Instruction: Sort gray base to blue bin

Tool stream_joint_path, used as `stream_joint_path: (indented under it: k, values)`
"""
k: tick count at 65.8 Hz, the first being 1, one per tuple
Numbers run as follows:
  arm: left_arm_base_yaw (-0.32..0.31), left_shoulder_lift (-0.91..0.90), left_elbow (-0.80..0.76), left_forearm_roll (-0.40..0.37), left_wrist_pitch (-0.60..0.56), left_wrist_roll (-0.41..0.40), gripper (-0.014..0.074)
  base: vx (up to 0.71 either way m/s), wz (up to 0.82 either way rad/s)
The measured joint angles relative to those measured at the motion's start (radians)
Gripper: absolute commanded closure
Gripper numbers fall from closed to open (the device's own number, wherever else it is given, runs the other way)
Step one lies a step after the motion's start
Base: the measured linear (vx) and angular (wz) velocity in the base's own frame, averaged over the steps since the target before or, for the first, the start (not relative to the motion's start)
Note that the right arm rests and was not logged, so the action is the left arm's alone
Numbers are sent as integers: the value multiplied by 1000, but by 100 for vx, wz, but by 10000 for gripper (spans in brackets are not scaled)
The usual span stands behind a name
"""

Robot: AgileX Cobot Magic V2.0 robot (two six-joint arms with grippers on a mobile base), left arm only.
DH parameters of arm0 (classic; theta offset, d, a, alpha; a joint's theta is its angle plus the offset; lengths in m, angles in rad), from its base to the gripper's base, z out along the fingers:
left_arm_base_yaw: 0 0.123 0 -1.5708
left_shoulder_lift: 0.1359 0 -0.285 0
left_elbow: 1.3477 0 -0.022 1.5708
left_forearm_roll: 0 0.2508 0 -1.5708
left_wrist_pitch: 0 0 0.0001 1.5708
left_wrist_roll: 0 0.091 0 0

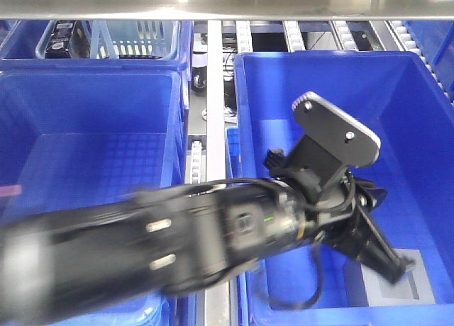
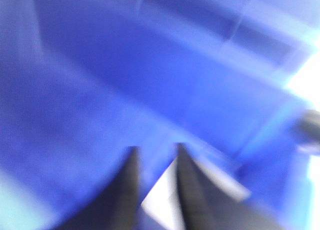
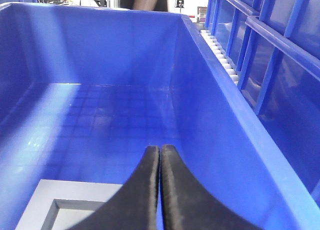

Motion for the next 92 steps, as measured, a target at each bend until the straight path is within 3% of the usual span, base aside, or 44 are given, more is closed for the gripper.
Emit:
stream_joint_path:
  k: [29, 51, 73, 92]
  values:
    - [-2, -543, 499, 4, 4, 11, 603, 0, 0]
    - [-2, -985, 773, -7, 31, 1, 603, 0, 0]
    - [-2, -1347, 908, -33, 71, 0, 603, 0, 0]
    - [-2, -1411, 909, -52, 101, -1, 603, 0, 0]
